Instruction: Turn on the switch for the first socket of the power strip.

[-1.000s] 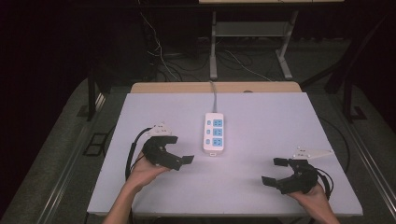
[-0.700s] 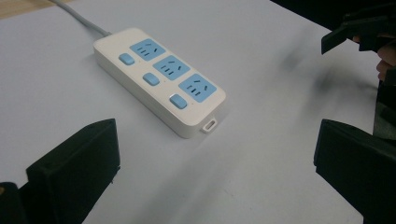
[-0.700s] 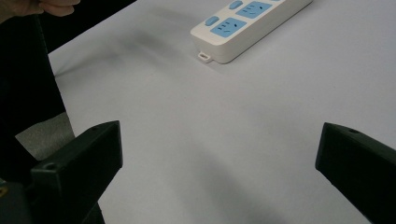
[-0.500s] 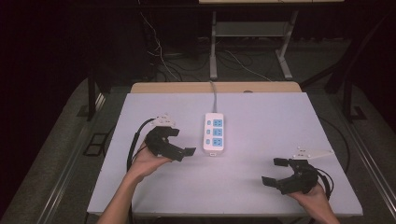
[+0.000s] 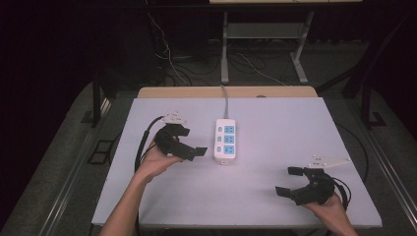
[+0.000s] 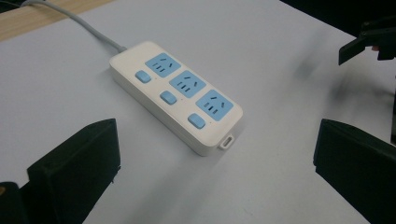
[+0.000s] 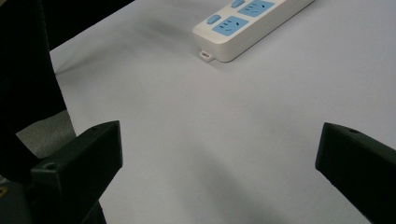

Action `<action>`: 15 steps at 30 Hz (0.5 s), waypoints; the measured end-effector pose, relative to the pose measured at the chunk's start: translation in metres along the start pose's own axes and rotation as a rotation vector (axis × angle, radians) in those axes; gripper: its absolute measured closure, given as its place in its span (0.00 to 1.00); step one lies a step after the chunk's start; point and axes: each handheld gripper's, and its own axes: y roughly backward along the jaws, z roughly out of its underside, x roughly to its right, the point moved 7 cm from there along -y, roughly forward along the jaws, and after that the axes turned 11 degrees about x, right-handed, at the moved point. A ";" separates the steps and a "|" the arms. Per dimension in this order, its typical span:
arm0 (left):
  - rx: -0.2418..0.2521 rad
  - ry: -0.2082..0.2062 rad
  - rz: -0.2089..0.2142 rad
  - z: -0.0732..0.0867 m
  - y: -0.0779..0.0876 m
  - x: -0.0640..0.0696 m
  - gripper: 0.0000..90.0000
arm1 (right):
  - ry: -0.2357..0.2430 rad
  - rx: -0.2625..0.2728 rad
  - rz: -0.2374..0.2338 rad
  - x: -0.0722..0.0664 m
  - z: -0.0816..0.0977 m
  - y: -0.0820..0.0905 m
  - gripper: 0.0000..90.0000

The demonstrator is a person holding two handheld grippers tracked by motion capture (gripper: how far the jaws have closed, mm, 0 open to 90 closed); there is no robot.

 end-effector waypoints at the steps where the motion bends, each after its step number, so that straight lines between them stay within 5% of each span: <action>1: -0.003 0.000 -0.003 -0.001 0.000 -0.001 0.00 | 0.000 -0.001 0.000 0.000 0.000 0.000 0.00; 15: -0.043 -0.024 -0.012 -0.017 -0.013 -0.013 0.00 | -0.003 -0.009 -0.003 -0.001 0.001 -0.001 0.00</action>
